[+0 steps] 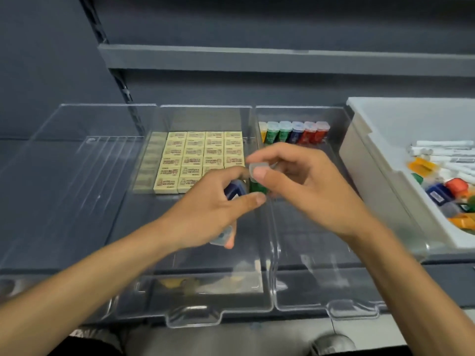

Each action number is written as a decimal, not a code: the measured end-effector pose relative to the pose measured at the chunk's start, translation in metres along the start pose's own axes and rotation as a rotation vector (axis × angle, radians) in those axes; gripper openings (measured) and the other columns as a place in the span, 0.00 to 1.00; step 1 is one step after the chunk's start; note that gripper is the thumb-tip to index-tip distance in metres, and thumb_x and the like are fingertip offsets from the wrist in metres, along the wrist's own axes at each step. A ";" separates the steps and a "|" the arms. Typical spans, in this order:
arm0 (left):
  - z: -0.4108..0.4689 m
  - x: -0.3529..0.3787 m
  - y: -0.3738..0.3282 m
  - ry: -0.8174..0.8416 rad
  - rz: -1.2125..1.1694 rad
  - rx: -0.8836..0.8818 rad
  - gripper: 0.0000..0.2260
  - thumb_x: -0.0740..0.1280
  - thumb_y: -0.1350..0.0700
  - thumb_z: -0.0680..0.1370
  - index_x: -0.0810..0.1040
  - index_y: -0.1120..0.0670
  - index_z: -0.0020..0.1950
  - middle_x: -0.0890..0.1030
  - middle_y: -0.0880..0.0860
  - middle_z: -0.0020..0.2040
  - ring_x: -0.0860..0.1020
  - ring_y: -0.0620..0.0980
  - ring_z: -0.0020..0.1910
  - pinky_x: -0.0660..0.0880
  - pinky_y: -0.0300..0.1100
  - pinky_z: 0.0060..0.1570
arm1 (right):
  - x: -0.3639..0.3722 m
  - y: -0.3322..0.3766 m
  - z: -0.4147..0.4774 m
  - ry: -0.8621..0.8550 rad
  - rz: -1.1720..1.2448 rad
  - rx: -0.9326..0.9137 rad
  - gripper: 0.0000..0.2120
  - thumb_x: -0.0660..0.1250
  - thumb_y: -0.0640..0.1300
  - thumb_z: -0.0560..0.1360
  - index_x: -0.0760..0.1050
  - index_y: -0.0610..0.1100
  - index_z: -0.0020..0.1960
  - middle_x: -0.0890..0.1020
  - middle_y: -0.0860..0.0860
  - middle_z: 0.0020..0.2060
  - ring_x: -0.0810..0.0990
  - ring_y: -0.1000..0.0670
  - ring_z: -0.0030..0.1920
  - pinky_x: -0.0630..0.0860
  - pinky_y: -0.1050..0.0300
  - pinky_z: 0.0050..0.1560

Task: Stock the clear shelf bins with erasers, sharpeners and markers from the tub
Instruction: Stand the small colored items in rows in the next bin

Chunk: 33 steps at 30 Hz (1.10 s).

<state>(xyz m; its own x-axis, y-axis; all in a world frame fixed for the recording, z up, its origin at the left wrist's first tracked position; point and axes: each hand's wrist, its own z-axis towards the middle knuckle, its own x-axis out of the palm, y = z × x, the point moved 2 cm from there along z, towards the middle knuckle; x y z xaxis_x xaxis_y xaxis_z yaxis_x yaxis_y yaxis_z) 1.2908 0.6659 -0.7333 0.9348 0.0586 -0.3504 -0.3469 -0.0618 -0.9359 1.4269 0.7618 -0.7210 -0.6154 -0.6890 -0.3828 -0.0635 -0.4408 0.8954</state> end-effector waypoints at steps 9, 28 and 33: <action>-0.003 0.002 0.012 -0.066 -0.232 -0.082 0.07 0.68 0.59 0.79 0.79 0.50 0.55 0.81 0.50 0.35 0.74 0.53 0.19 0.73 0.41 0.25 | -0.001 -0.006 -0.007 -0.073 0.149 0.093 0.08 0.66 0.42 0.78 0.77 0.40 0.55 0.84 0.44 0.45 0.83 0.46 0.42 0.82 0.51 0.45; 0.007 0.002 0.017 -0.131 -0.302 -0.056 0.08 0.65 0.58 0.80 0.79 0.57 0.57 0.81 0.49 0.40 0.74 0.50 0.19 0.71 0.38 0.24 | 0.004 -0.010 0.005 -0.119 0.265 0.102 0.12 0.66 0.43 0.75 0.77 0.38 0.55 0.85 0.48 0.43 0.83 0.49 0.40 0.80 0.58 0.41; 0.009 0.000 0.016 -0.162 -0.339 -0.029 0.08 0.65 0.59 0.80 0.80 0.57 0.57 0.82 0.52 0.42 0.74 0.50 0.19 0.70 0.38 0.23 | 0.004 -0.007 0.006 -0.159 0.308 0.060 0.10 0.68 0.37 0.75 0.78 0.39 0.56 0.84 0.52 0.44 0.84 0.51 0.41 0.80 0.60 0.44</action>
<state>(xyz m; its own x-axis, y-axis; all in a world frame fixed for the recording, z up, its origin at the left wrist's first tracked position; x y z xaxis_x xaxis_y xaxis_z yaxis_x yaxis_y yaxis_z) 1.2843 0.6737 -0.7482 0.9711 0.2374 -0.0246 -0.0155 -0.0403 -0.9991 1.4202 0.7652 -0.7277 -0.7270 -0.6843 -0.0566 0.1011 -0.1882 0.9769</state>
